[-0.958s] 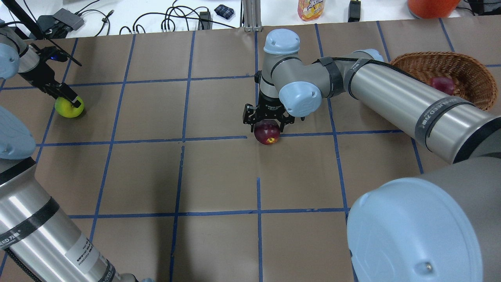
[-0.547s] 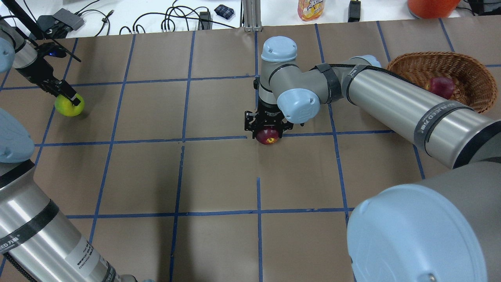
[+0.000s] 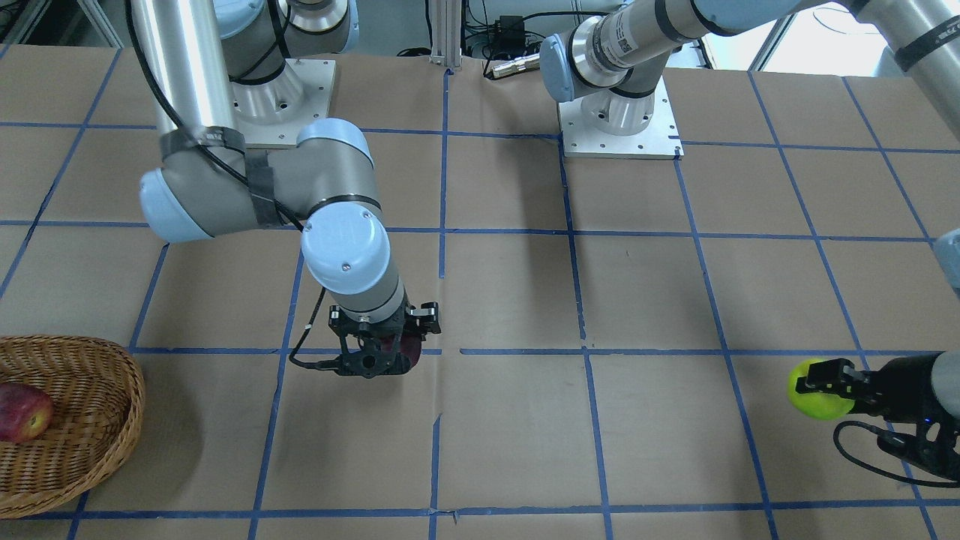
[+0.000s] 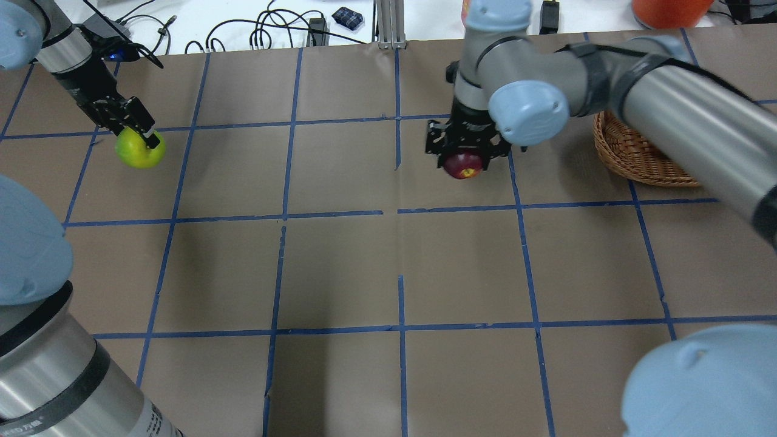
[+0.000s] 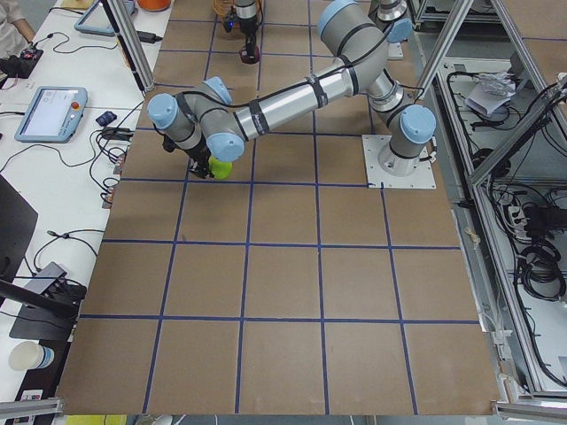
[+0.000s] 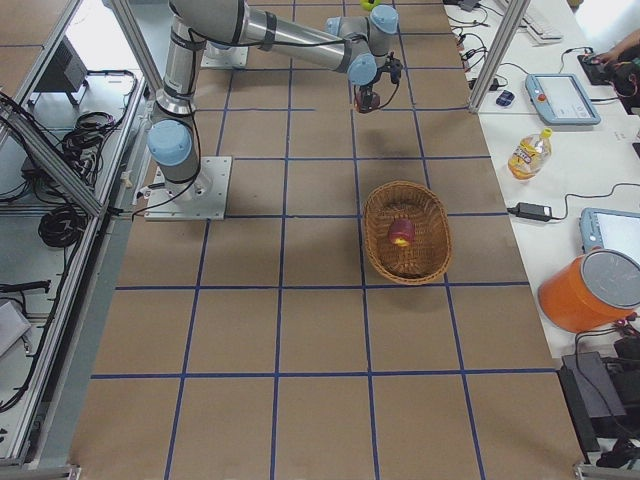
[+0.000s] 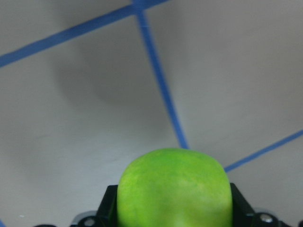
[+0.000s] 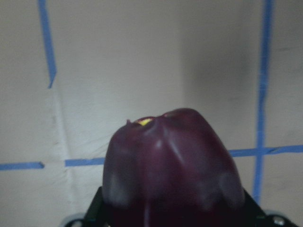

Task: Put all apples into basket
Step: 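Drop the dark apple in the basket while the left sets the green apple centrally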

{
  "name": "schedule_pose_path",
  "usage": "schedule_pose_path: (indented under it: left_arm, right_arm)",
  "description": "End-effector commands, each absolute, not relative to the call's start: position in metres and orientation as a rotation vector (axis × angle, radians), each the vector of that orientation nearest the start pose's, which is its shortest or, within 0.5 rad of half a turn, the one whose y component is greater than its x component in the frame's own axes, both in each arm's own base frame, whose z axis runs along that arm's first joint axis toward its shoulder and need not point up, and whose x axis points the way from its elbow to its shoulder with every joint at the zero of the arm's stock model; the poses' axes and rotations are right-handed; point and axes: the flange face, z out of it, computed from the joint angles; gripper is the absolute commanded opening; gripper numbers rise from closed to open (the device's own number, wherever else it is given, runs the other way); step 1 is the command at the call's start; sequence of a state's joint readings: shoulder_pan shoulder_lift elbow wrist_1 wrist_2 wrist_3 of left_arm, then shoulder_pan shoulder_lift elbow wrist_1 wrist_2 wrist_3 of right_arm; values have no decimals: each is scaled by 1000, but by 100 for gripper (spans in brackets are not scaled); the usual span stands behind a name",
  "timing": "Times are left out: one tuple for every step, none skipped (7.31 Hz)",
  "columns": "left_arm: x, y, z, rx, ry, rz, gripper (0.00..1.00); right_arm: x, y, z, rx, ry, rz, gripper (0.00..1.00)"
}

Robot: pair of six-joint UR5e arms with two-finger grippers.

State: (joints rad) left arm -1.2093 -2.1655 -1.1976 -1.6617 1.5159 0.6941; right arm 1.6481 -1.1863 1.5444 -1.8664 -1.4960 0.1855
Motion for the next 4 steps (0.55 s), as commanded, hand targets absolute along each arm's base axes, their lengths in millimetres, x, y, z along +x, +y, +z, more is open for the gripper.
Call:
schedule_pose_path:
  left_arm:
    - [-13, -663, 319, 383, 3289, 452, 0]
    - [-90, -663, 320, 300, 3280, 396, 0]
    - [-179, -651, 323, 184, 3251, 339, 0]
    - [-252, -639, 313, 111, 3240, 272, 0]
  right_arm:
    - [-10, -619, 367, 380, 3149, 40, 0]
    - [-73, -615, 367, 307, 3167, 48, 0]
    - [-142, -606, 362, 366, 3159, 54, 0]
    - [-196, -603, 345, 421, 3171, 77, 0]
